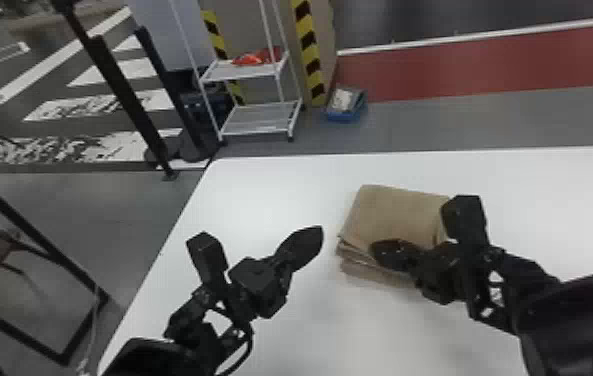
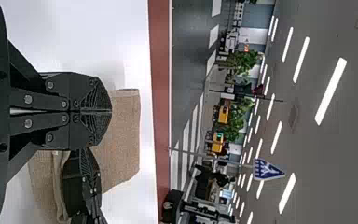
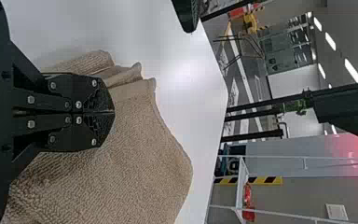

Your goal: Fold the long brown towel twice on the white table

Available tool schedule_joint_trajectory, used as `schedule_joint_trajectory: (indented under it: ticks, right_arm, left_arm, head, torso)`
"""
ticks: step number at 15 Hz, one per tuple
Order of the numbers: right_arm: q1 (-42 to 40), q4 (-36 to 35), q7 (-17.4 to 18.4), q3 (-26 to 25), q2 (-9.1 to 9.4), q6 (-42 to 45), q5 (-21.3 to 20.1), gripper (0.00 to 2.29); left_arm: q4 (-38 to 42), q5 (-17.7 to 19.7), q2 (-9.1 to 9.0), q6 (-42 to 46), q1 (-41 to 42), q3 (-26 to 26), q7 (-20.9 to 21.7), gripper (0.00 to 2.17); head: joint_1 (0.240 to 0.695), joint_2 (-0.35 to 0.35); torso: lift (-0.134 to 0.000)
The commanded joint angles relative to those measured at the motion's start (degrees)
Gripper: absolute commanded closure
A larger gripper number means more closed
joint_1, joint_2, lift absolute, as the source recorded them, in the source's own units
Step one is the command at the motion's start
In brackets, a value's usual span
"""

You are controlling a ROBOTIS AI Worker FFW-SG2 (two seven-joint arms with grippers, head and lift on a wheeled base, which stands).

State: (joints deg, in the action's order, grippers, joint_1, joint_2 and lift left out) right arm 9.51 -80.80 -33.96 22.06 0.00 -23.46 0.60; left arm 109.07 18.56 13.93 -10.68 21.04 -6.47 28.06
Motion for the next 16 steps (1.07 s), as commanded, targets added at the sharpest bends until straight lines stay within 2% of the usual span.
schedule_joint_trajectory:
  ticks: [1, 3, 5, 7, 9, 11, 12, 13, 14, 15, 16]
  right_arm:
    - [-0.72, -2.44, -2.25, -2.02, 0.05, -3.57, -0.07, 2.25]
    - [-0.99, -2.96, -5.15, -2.72, -1.67, -6.03, 0.72, 2.25]
    - [-2.04, -4.90, -8.84, -5.19, -2.64, -7.79, 1.16, 2.25]
    - [-3.27, -6.30, -9.37, -6.42, -4.13, -9.20, 1.95, 2.25]
    - [-3.97, -8.24, -9.63, -7.38, -4.40, -8.85, 4.68, 2.25]
    - [-4.77, -10.87, -11.39, -8.35, -4.40, -7.44, 6.26, 2.23]
    - [-5.29, -12.89, -12.27, -9.14, -4.48, -6.91, 6.87, 2.12]
    - [-6.61, -15.36, -12.71, -10.55, -4.48, -4.98, 8.89, 1.84]
    - [-8.46, -18.26, -12.62, -11.69, -4.57, -2.52, 10.12, 1.17]
    - [-10.30, -21.60, -11.04, -12.66, -4.57, -0.94, 9.86, 0.33]
    - [-13.20, -25.46, -6.64, -13.54, -4.66, 1.17, 8.54, 0.00]
  left_arm:
    - [0.00, -0.10, -0.05, -0.01, -0.30, 0.58, -0.47, 2.14]
    - [0.00, -0.19, -0.05, -0.01, -0.39, 0.85, -0.55, 2.14]
    - [0.09, -0.19, -0.05, -0.01, -0.48, 0.85, -0.64, 2.14]
    - [0.09, -0.19, -0.05, -0.01, -0.74, 0.85, -0.99, 2.14]
    - [0.09, -0.19, -0.14, -0.18, -0.83, 1.55, -1.08, 2.14]
    - [0.53, -0.19, -0.22, -0.01, -0.83, 1.81, -1.61, 2.14]
    - [1.05, -0.19, -0.22, 0.17, -0.56, 1.81, -2.58, 2.14]
    - [1.85, -0.27, -0.31, 1.05, -0.12, 1.81, -3.63, 2.14]
    - [2.64, -0.27, -0.31, 3.69, 0.67, 1.81, -5.48, 2.14]
    - [3.34, -0.27, -0.31, 5.44, 1.28, 1.99, -6.62, 2.09]
    - [3.87, -0.98, -0.31, 8.61, 1.81, 2.34, -7.94, 1.99]
  head:
    - [0.695, 0.333]
    - [0.695, 0.327]
    - [0.695, 0.318]
    - [0.695, 0.296]
    - [0.695, 0.279]
    - [0.695, 0.269]
    - [0.695, 0.266]
    - [0.695, 0.266]
    - [0.695, 0.267]
    - [0.695, 0.267]
    - [0.695, 0.265]
  torso:
    - [-0.123]
    - [-0.123]
    - [-0.123]
    - [-0.123]
    - [-0.123]
    - [-0.123]
    - [-0.123]
    - [-0.123]
    - [-0.123]
    - [-0.123]
    - [-0.123]
